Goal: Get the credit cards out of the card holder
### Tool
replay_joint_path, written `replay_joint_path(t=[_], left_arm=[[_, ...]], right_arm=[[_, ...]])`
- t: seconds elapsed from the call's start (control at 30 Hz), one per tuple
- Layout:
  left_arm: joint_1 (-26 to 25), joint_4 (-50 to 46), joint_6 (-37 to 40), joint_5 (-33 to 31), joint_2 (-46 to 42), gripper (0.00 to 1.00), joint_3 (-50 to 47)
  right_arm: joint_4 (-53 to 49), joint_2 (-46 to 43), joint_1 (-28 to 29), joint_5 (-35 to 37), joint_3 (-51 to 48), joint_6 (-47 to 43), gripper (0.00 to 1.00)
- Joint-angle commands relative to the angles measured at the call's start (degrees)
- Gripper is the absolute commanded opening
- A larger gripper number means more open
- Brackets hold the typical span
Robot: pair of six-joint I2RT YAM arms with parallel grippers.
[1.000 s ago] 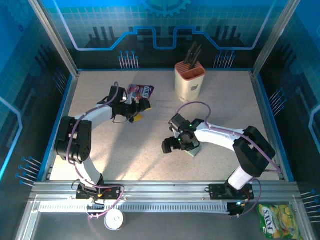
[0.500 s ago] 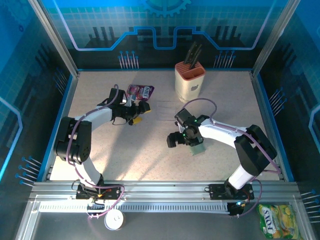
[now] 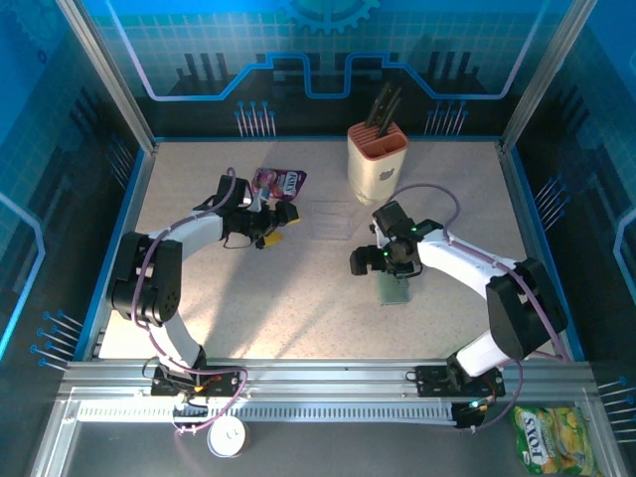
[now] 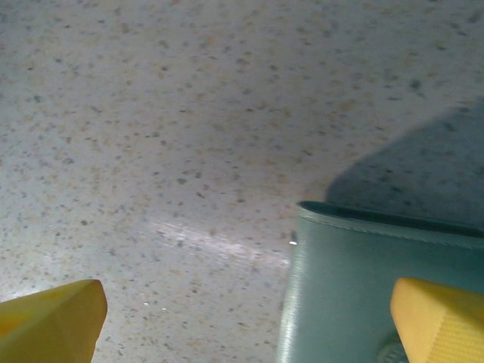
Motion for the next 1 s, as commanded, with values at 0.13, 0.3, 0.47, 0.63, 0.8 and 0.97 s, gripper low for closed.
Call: replay_joint_path(t=[0.13,0.3,0.47,0.63,0.8,0.97], left_arm=[[0.42,2.25,-1.36,0.55,-1.31,0.95,-0.11],[0.42,3.63,-1.63,0.72,-1.28,0.95,-1.29],[0.42,6.23,-2.81,0.89,-1.51,0.95,-2.89],[0.47,8.91,-4.03,1.15,-1.12,0.95,-3.84],[0.31,11.37,-5.11,1.5,-0.35,0.95,-5.37],[0.24,13.59,-6.41,1.94,0.13,0.95,-5.92]], right_arm=[[-3.35,-1.34,-3.11,1.67,-3.01,-1.87,0.99],[-4.02,0.39,-3.31,2.21,-3.36,-2.34,0.99],[-4.58,-0.1,-3.31,5.24,-3.45,-1.84,0.99],[-3.75,-0.71,-3.28,5.66,-6.34,-2.44,1.0],[-2.7,-0.03,-2.56,4.7,-7.59,-2.96,0.99],[-3.54,1.58,-0.78,6.04,-6.05,-3.76,0.95]])
